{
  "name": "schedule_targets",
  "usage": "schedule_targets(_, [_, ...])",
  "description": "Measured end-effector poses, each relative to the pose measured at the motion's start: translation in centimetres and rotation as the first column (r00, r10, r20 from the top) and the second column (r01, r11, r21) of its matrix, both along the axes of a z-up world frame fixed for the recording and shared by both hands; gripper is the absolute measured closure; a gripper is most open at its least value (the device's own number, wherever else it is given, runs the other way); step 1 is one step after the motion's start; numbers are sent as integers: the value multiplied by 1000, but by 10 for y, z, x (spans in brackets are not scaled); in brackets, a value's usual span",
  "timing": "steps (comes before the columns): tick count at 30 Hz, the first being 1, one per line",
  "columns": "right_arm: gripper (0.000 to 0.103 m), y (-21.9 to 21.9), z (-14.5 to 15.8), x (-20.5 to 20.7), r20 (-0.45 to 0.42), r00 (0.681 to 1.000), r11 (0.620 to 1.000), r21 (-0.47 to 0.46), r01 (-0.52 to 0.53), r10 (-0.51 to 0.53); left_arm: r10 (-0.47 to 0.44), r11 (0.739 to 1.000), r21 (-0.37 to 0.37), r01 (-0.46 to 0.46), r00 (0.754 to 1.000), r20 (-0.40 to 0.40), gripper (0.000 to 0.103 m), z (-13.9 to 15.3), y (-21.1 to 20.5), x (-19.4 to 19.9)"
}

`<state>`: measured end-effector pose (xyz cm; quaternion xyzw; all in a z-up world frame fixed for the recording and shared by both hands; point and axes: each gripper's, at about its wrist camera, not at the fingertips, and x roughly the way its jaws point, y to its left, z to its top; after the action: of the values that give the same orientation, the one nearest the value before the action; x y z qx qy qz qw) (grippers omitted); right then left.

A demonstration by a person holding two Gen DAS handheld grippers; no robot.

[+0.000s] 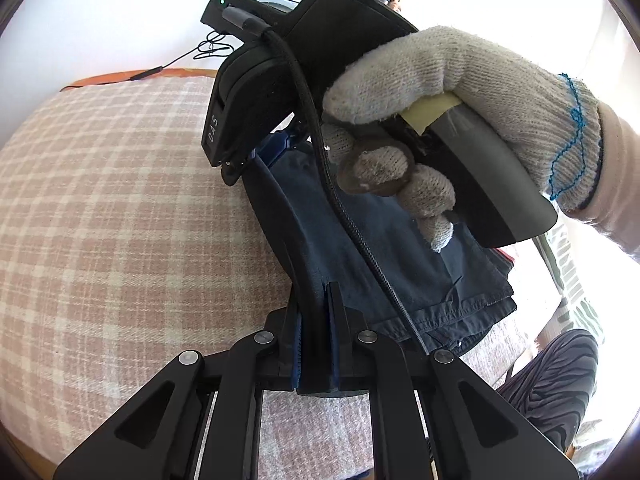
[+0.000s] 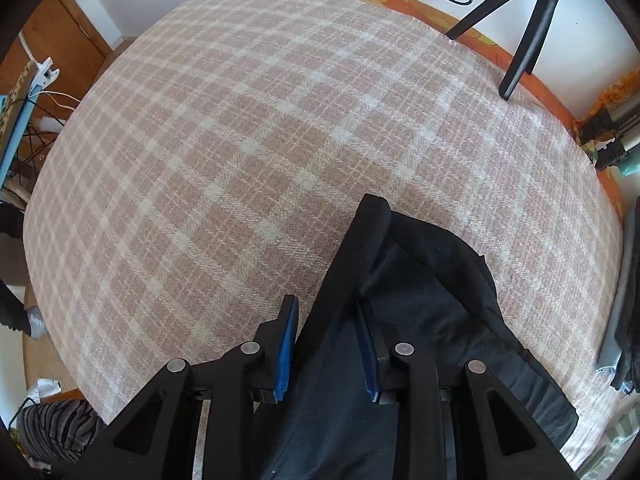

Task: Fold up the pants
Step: 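Fold the held trouser end over again with both grippers and release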

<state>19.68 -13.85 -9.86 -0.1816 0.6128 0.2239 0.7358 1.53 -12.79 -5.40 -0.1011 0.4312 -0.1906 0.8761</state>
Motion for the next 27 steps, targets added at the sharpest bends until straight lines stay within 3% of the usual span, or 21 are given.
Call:
schedule_targets(3, [95,-7,4,-1,23,1000,1000,23,2,-2,3,1000,-15,-3,1000,-1,94,1,-1,0])
schedule_targets(6, [99,-21,14,-2,38,999,996,81,26,-29,-8,1000,-10,8,1000,18,94,7,-1,-3])
schedule_targets(15, [102,-80,61,-10,91,985,959,258,117,-144,-65,997,-23,67,994,90,95,31,-30,-9])
schedule_targets(27, [102,-164,113,-25,150,952,892,413,186,-267,-169,974,-121,189,973,158,94,68,-65,-11])
